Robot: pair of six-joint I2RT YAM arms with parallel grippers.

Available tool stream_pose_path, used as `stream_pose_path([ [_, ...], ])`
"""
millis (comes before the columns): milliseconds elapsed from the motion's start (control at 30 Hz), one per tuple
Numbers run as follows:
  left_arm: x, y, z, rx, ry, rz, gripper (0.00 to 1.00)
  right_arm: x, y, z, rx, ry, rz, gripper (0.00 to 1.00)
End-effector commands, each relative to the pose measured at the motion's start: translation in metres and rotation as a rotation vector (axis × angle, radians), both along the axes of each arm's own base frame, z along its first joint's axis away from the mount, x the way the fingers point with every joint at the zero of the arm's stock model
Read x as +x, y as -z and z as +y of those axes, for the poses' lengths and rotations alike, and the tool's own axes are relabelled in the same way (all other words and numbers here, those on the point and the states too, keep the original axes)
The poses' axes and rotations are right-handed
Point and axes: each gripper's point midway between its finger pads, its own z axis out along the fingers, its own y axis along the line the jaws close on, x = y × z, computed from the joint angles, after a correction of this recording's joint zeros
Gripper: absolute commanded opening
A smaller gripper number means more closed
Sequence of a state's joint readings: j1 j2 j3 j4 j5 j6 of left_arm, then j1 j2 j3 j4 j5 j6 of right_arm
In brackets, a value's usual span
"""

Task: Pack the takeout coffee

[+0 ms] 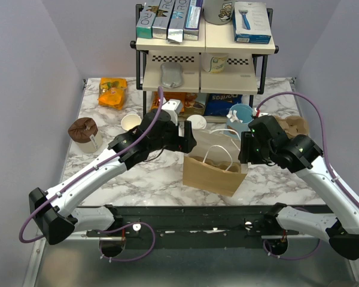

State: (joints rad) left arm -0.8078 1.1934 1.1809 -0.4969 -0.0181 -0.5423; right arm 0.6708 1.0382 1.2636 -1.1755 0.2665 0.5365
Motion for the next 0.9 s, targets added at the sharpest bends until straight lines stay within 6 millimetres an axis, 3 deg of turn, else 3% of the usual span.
stream_pose_path([
  [0,-0.007,0.026,0.010,0.138,-0.008,0.046,0.95,-0.019,0.013,-0.004,-0.025,-0.024,0.098,0.59],
  [167,-0.014,0.039,0.005,0.233,0.010,0.062,0.84,-0.019,0.015,-0.019,-0.110,0.012,0.113,0.30],
  [267,-0.013,0.040,0.011,0.270,-0.017,0.055,0.56,-0.016,0.003,-0.036,-0.180,0.058,0.083,0.17],
  [300,-0.013,0.040,0.014,0.284,-0.026,0.058,0.42,-0.016,-0.002,-0.041,-0.202,0.068,0.078,0.11],
  [333,-0.012,0.037,0.016,0.287,-0.044,0.046,0.38,-0.014,-0.006,-0.046,-0.227,0.082,0.065,0.01],
  [500,-0.012,0.037,0.025,0.306,-0.072,0.039,0.24,-0.014,-0.022,-0.061,-0.302,0.107,0.054,0.01],
  [600,-0.010,0.037,0.033,0.330,-0.103,0.032,0.22,-0.012,-0.028,-0.068,-0.343,0.103,0.040,0.01],
  [733,-0.010,0.024,0.023,0.290,-0.078,0.017,0.21,-0.006,-0.028,-0.058,-0.328,0.072,0.045,0.01],
  [867,-0.015,-0.011,0.006,0.209,-0.036,-0.051,0.17,0.011,-0.053,-0.033,-0.218,-0.007,-0.054,0.01],
])
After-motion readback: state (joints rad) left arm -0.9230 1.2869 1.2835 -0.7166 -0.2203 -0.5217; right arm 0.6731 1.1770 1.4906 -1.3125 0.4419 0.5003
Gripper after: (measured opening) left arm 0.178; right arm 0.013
